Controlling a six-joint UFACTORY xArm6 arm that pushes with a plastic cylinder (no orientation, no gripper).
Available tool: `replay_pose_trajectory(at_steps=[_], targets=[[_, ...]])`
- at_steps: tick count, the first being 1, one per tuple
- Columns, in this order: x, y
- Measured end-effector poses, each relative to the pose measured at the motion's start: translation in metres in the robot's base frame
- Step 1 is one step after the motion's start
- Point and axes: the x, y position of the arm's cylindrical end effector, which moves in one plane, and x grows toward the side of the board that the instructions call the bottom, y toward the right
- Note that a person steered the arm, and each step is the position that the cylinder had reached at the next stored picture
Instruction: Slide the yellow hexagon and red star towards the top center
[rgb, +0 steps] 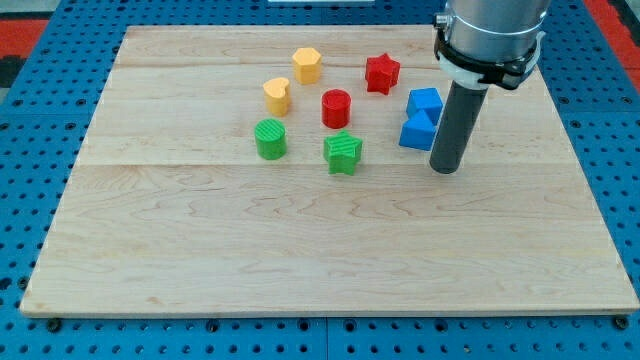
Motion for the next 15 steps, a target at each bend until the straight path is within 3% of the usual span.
replay_pose_trajectory(at_steps=[1, 2, 3, 5, 9, 11, 14, 15], targets=[[0.003, 0.000], [-0.031, -0.002], [-0.048, 0.054], [-0.133, 0.060], [-0.138, -0.149], [-0.170, -0.174], [-0.126, -0.091], [-0.159, -0.087]])
